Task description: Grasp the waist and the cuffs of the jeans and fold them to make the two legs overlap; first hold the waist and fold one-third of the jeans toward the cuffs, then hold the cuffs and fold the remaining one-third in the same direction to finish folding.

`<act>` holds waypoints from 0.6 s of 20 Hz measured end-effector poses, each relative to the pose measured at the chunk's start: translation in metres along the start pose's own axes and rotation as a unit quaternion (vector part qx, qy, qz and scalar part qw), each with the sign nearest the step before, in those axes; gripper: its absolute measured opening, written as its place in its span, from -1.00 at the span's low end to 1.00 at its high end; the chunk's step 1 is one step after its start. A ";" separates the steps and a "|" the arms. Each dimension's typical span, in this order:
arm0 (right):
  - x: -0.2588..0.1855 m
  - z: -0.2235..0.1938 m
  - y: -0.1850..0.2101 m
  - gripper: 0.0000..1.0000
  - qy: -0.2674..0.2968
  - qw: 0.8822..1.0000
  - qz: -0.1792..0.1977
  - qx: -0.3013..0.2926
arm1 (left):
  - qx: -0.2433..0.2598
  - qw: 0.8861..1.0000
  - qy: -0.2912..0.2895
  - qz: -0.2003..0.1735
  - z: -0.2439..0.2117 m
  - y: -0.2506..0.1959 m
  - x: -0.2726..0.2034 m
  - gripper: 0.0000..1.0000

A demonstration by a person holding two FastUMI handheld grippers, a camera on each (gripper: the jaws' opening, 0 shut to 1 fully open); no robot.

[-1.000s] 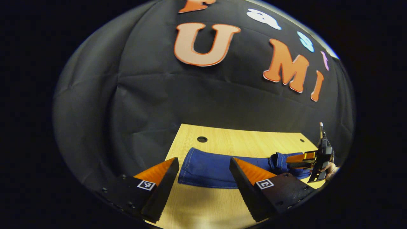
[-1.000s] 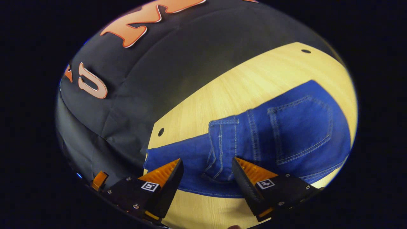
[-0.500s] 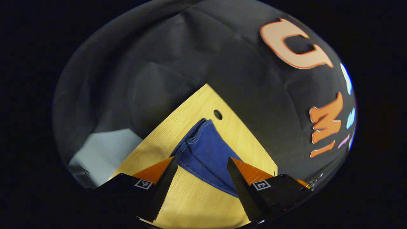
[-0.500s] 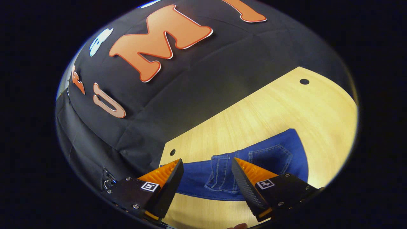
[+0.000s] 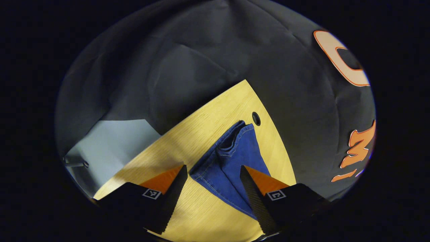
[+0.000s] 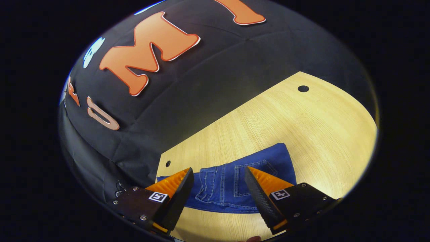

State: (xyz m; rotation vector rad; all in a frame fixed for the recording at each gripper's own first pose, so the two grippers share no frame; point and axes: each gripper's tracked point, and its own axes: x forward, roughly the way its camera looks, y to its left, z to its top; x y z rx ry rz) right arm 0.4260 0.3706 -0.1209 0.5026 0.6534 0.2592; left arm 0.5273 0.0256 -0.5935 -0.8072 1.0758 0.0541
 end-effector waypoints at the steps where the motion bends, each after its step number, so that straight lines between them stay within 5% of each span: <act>1: 0.001 0.000 0.003 0.91 0.001 1.000 0.008 0.007 | -0.001 1.000 -0.002 -0.003 -0.002 -0.004 -0.003 0.96; 9: -0.003 0.010 0.003 0.92 -0.004 0.999 0.017 0.028 | -0.043 0.996 -0.048 -0.055 -0.003 -0.064 0.054 0.94; 11: -0.006 0.012 -0.006 0.92 -0.006 1.000 0.011 0.027 | -0.029 0.998 -0.053 -0.033 -0.004 -0.062 0.065 0.76; 12: -0.008 0.011 -0.011 0.92 -0.006 1.000 0.006 0.027 | -0.031 0.998 -0.058 0.001 -0.004 -0.050 0.069 0.27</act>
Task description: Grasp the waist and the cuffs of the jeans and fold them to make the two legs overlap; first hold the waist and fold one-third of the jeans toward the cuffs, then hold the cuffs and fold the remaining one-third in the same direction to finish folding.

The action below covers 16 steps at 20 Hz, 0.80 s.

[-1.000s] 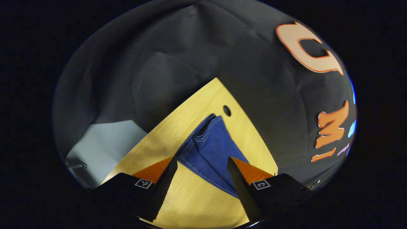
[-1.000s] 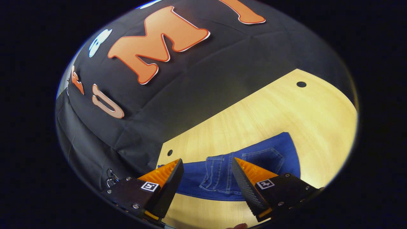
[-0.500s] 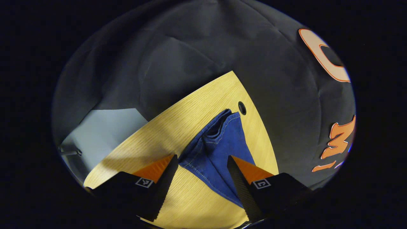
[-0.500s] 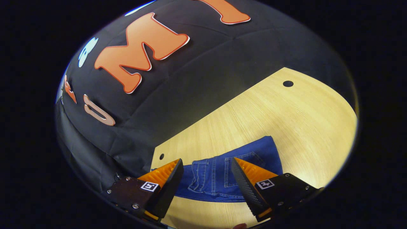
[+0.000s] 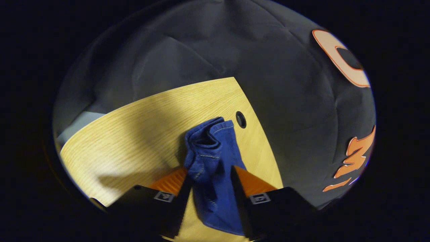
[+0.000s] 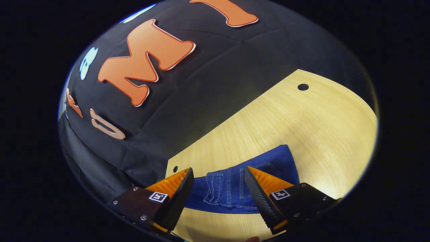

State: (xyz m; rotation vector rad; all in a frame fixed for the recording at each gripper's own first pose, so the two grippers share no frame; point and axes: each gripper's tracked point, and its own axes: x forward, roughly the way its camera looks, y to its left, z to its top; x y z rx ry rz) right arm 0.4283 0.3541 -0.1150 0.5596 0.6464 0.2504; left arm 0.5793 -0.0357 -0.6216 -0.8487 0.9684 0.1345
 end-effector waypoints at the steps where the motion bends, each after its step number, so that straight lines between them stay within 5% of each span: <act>1: -0.001 0.001 -0.004 0.92 0.000 1.000 -0.002 0.002 | -0.019 1.000 -0.012 0.007 0.003 0.004 0.002 -0.23; 2: -0.001 0.002 -0.008 0.92 -0.001 1.000 -0.004 0.004 | -0.035 0.999 -0.022 0.004 0.006 0.001 0.004 -0.72; 3: -0.004 0.002 -0.011 0.91 -0.002 1.000 -0.007 0.005 | -0.035 0.999 -0.033 -0.006 0.011 -0.005 -0.001 -0.85; 10: -0.015 0.019 -0.030 0.92 -0.017 1.000 -0.004 0.011 | 0.053 0.994 -0.093 -0.035 0.008 -0.065 -0.059 -0.87; 16: -0.035 0.037 -0.047 0.92 -0.024 0.999 0.015 0.021 | 0.178 0.975 -0.120 -0.054 -0.038 -0.160 -0.134 -0.87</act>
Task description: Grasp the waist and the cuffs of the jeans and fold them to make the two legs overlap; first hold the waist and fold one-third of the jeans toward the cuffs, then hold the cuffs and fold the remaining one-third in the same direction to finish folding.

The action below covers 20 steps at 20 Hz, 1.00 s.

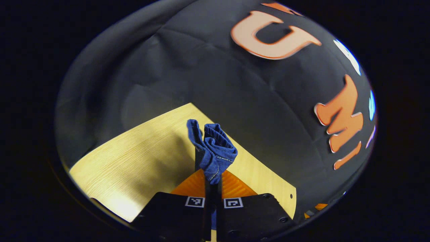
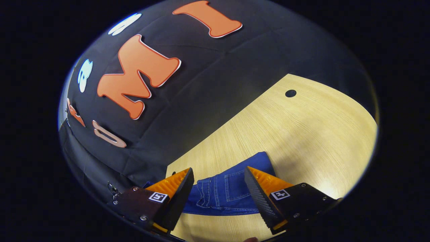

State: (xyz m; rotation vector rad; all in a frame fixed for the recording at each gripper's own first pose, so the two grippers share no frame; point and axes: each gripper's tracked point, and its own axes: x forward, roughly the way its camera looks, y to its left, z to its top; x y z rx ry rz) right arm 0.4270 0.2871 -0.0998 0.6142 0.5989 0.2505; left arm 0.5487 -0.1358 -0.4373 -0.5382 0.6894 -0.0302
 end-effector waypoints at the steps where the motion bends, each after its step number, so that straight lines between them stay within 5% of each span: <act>1: -0.004 0.007 -0.004 0.92 -0.003 1.000 0.000 -0.001 | 0.027 1.000 -0.003 -0.001 0.000 -0.021 -0.004 -0.87; 9: -0.045 0.057 -0.035 0.92 -0.035 0.999 0.018 0.005 | 0.185 0.979 0.000 -0.081 -0.053 -0.209 -0.044 -0.88; 14: -0.078 0.077 -0.078 0.92 -0.048 0.998 0.011 0.028 | 0.223 0.966 0.051 -0.123 -0.150 -0.301 -0.034 -0.88; 20: -0.104 0.073 -0.132 0.91 -0.046 0.998 -0.020 0.032 | 0.278 0.945 0.120 -0.121 -0.284 -0.354 0.020 -0.87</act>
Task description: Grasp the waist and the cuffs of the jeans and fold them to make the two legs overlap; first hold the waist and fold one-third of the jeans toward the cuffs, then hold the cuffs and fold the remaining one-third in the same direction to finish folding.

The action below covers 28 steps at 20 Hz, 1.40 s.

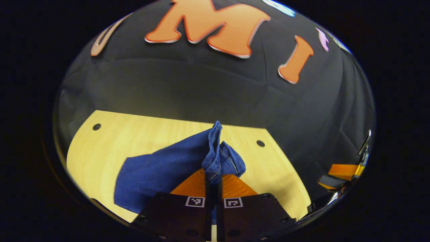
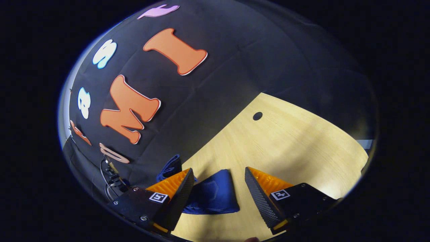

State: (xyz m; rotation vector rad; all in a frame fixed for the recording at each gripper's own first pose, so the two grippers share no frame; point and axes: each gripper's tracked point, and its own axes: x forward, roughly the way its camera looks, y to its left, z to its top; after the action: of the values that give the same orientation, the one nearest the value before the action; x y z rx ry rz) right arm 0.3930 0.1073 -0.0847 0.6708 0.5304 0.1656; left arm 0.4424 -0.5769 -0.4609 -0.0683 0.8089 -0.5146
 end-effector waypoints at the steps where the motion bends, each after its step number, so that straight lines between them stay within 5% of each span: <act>1: -0.002 -0.002 -0.007 0.91 0.003 1.000 -0.004 -0.002 | 0.016 1.000 0.016 0.002 -0.016 -0.012 0.018 -0.88; 8: 0.003 -0.026 -0.024 0.92 0.043 0.999 -0.013 -0.025 | 0.136 0.984 0.094 0.059 -0.134 -0.027 0.073 -0.87; 11: 0.004 -0.031 -0.025 0.92 0.055 0.998 -0.012 -0.041 | 0.147 0.984 0.089 0.044 -0.145 -0.028 0.086 -0.78; 13: 0.005 -0.034 -0.025 0.92 0.061 0.997 -0.015 -0.054 | 0.132 0.987 0.093 0.002 -0.148 -0.043 0.078 0.08; 15: 0.006 -0.039 -0.022 0.92 0.069 0.995 -0.016 -0.063 | 0.128 0.988 0.088 0.013 -0.144 -0.040 0.066 0.94; 21: 0.003 -0.059 0.004 0.92 0.064 0.985 -0.021 -0.159 | 0.075 0.996 -0.016 0.040 -0.089 0.038 -0.033 0.94; 24: -0.006 -0.059 0.042 0.92 0.013 0.975 -0.016 -0.221 | 0.074 0.989 -0.109 0.068 -0.034 0.082 -0.120 0.94; 28: -0.030 -0.055 0.105 0.92 -0.080 0.959 0.035 -0.268 | 0.054 0.968 -0.215 0.115 0.017 0.144 -0.209 0.95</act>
State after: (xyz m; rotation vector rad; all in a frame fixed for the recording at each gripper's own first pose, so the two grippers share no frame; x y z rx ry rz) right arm 0.3405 0.2100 -0.0421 0.1692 0.2841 0.3052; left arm 0.3937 -0.3563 -0.3440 0.0149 0.3554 -0.3048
